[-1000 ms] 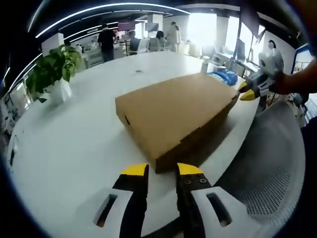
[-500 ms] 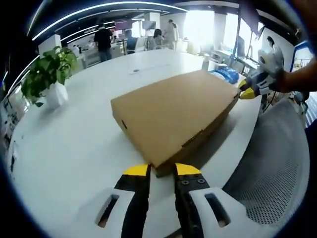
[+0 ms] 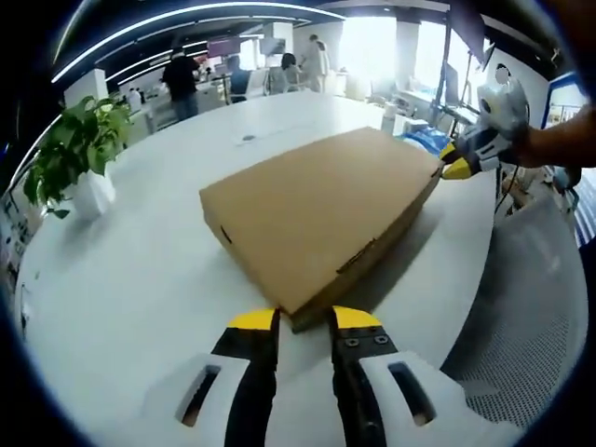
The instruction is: Operate the shoe box by opening the lid, removing the specified soft item, and placing it in the target area until the item is outside and the box remains undamaged.
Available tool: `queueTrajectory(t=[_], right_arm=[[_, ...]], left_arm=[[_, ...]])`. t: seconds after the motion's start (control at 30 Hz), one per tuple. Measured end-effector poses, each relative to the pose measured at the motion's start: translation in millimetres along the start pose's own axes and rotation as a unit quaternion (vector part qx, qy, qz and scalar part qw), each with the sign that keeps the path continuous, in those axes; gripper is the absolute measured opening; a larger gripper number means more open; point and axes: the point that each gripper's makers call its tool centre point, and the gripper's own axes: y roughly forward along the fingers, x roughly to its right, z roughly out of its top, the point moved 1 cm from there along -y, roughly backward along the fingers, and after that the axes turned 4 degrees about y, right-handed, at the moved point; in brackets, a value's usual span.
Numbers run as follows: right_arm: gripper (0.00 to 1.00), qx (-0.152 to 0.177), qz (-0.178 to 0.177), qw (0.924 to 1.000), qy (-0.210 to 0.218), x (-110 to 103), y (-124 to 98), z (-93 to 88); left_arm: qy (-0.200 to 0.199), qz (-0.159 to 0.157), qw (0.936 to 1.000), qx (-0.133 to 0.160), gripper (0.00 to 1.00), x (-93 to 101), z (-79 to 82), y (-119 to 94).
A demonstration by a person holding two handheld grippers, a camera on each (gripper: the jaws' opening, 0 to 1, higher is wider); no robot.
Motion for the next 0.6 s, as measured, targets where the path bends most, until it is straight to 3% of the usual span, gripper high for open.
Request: queueTrajectory(t=[0.3,0.6], right_arm=[[0.14,0.001,-0.012,0.9999,0.001,30.8,11.1,10.5],[0.14,0.002,-0.016,0.9999,-0.001,47.8,19.0,16.9]], left_arm=[[0.011,-0.003,0.9999,0.0,0.21,-9.1,24.8,24.5],[0.016,-0.006,0.9999,0.0,0.21,-10.9,33.0,33.8]])
